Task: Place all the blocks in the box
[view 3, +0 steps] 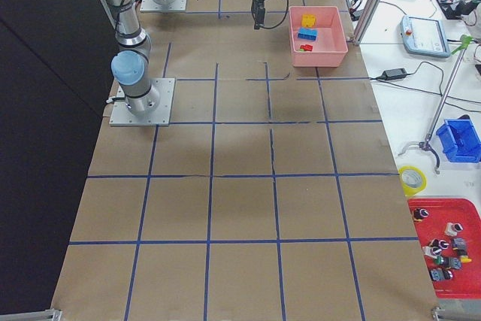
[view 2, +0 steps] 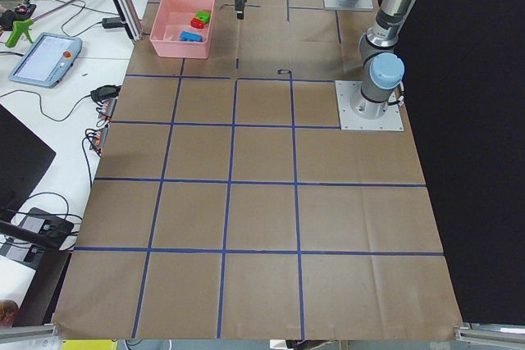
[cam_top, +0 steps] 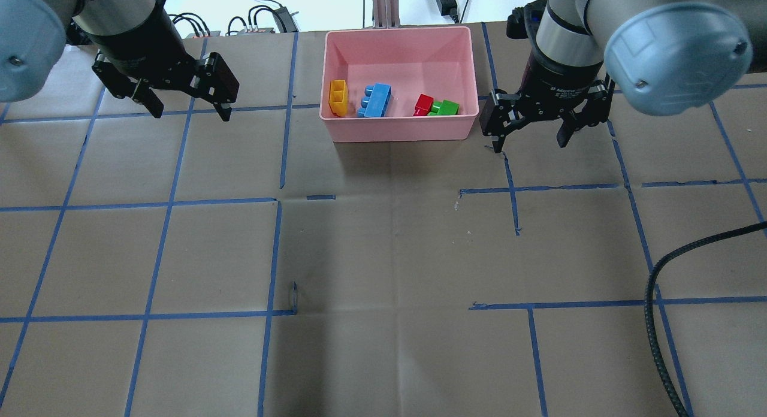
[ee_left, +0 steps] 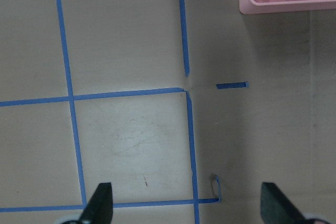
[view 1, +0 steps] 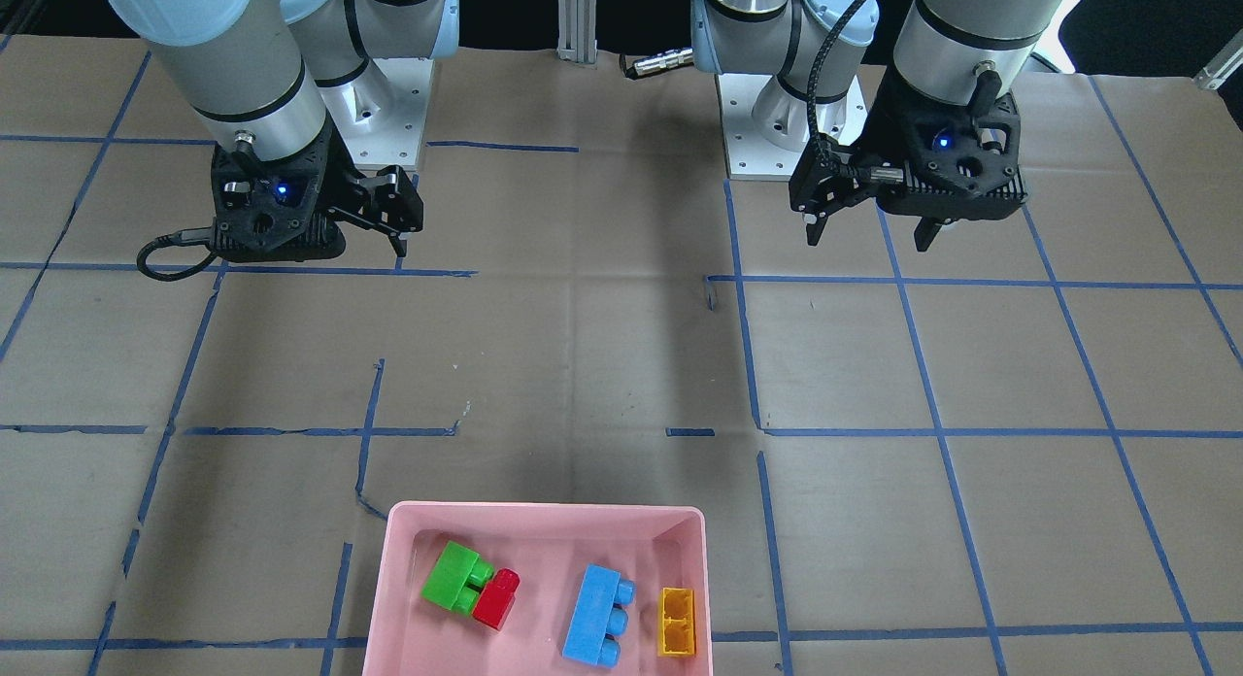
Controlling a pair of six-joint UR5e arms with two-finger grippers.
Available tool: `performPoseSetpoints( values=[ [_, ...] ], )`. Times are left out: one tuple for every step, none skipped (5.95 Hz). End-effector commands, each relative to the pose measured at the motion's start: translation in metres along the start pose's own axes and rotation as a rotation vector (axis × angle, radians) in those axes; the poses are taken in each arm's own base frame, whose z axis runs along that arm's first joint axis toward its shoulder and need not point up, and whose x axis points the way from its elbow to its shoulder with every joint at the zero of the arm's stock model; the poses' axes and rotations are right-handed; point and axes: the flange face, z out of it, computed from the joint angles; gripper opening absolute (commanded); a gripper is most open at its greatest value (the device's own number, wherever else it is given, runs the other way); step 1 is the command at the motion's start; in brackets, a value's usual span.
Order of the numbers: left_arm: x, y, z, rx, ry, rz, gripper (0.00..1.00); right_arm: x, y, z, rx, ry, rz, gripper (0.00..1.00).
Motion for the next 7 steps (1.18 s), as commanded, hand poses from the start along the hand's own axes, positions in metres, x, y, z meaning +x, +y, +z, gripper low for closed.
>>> performPoseSetpoints(
  values=[
    [-0.0008, 0.0001, 0.0016, -0.002, 0.005, 0.037, 0.99, 0.0001, -0.0006, 0.0009, -0.001, 0.001, -0.001, 1.0],
    [0.0012, -0.0012, 0.0032, 0.016, 0.039, 0.047, 0.99, 0.0, -0.0033, 0.002, 0.001, -0.001, -0.001, 1.0],
    [0.0024, -0.0005, 0.006, 0.022, 0.041, 0.056, 0.99, 0.0004, -0.0056, 0.0015, 0.018, 0.004, -0.001, 1.0],
    [0.0016, -0.0002, 0.0052, 0.025, 0.04, 0.056, 0.99, 0.0004, -0.0061, 0.0022, 0.016, 0.004, 0.0, 1.0],
    [0.0016, -0.0001, 0.0053, 0.024, 0.04, 0.058, 0.99, 0.0004, -0.0065, 0.0007, 0.019, 0.004, -0.001, 1.0],
    [0.0006, 0.0002, 0.0038, 0.027, 0.038, 0.056, 0.99, 0.0004, -0.0068, 0.0028, 0.016, 0.004, -0.001, 1.0],
    [0.0, -0.0008, -0.0014, 0.037, 0.034, 0.054, 1.0, -0.0005, -0.0073, 0.0033, 0.018, 0.002, -0.001, 1.0]
  ],
)
